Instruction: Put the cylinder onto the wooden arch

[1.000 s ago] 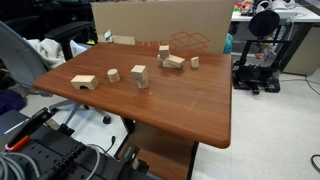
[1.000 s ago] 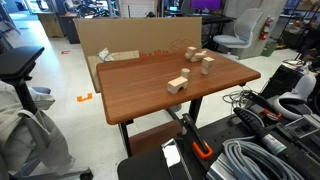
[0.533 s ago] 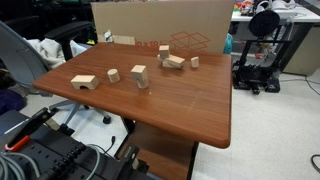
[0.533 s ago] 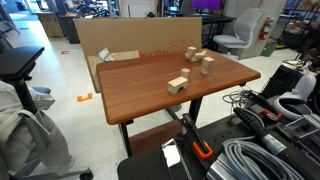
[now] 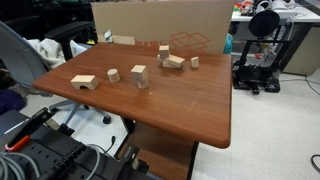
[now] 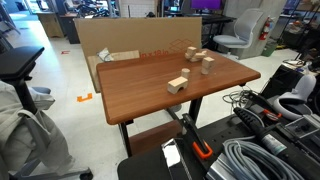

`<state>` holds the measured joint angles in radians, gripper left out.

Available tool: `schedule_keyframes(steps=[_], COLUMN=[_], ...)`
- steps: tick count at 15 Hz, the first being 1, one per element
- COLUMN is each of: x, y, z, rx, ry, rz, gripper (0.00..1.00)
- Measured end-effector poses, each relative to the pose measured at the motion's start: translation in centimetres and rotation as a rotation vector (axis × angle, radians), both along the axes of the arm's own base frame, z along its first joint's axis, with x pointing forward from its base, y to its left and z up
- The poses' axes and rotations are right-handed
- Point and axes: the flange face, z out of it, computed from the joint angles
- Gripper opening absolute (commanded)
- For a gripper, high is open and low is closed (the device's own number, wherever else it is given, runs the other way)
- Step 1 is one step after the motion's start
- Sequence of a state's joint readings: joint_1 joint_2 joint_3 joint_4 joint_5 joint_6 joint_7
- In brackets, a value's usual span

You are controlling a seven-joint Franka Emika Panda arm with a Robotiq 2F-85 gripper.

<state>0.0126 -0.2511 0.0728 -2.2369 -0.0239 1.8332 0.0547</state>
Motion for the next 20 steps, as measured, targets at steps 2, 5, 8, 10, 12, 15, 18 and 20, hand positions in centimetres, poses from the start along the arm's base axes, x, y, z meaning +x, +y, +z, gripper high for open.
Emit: schedule_keyframes(steps=[2, 5, 8, 10, 12, 15, 18, 20], x=[0.3, 0.7, 1.5, 2.2, 2.9, 3.7, 4.4, 4.8], y=[-0.4, -0.9, -1.1, -1.1, -1.0, -0.8, -0.7, -0.6], z=[-2.9, -7.1, -10.7, -12.7, -14.4, -16.6, -18.3, -19.4], rx=[0.008, 0.02, 0.027, 0.032, 0.035, 0.036, 0.025, 0.016], ry=[-0.018, -0.057, -0.095, -0.109, -0.108, -0.096, -0.078, -0.063], rz=[0.011, 0.019, 0.017, 0.018, 0.02, 0.025, 0.043, 0.059], gripper=[1.0, 1.0, 1.0, 1.0, 1.0, 1.0, 1.0, 1.0])
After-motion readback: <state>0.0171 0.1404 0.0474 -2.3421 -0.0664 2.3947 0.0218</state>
